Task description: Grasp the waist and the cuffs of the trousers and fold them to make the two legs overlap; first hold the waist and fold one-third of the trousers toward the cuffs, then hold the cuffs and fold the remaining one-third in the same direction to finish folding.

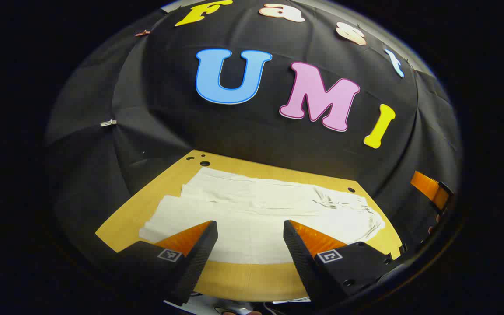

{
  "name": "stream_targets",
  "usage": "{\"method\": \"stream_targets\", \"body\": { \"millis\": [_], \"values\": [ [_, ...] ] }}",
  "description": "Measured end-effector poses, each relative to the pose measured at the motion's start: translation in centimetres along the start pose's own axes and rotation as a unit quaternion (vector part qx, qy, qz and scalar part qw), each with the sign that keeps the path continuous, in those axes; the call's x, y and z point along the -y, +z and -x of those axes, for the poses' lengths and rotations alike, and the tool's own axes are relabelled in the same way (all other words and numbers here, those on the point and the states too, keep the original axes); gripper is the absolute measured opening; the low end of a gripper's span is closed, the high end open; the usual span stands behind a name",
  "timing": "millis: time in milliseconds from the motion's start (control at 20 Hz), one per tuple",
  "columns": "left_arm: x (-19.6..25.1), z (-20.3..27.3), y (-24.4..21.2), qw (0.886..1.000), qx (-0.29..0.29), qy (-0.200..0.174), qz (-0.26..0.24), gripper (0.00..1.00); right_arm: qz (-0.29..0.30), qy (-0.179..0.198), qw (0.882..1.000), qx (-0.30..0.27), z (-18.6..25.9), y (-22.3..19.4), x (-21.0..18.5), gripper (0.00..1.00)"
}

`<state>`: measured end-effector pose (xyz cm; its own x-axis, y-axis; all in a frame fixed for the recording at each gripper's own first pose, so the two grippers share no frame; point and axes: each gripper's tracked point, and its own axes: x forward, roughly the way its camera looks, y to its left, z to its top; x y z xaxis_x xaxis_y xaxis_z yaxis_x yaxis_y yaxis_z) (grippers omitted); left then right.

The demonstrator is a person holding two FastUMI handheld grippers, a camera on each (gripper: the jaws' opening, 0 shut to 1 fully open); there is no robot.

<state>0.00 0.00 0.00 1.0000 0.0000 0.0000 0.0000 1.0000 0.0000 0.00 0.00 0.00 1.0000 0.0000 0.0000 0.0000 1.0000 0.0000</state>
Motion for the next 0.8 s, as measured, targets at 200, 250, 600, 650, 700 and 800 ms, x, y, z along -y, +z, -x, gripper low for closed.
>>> {"method": "stream_targets", "body": {
  "millis": [200,250,600,650,700,800],
  "values": [
    [1.0,-1.0,0.4,1.000,0.004,0.000,-0.024,0.96,-0.019,-0.002,1.000,-0.010,-1.2,-0.7,1.0,0.98],
    [1.3,-1.3,0.6,1.000,0.007,-0.004,-0.029,0.96,-0.025,-0.005,1.000,-0.011,-1.4,-0.7,1.4,0.98],
    [2.5,-2.9,0.8,0.999,0.006,-0.003,-0.032,0.96,-0.037,-0.013,0.999,-0.022,-3.1,-1.6,2.9,0.97],
    [2.6,-2.9,0.7,0.999,0.006,-0.001,-0.032,0.96,-0.038,-0.013,0.999,-0.025,-3.3,-1.8,3.1,0.97],
    [2.6,-2.9,0.8,0.999,0.006,0.002,-0.032,0.96,-0.038,-0.013,0.999,-0.026,-3.6,-2.0,3.3,0.97],
    [2.5,-3.4,1.0,1.000,0.002,0.005,-0.019,0.96,-0.046,0.004,0.999,-0.023,-4.0,-1.9,3.2,0.97]
  ]
}}
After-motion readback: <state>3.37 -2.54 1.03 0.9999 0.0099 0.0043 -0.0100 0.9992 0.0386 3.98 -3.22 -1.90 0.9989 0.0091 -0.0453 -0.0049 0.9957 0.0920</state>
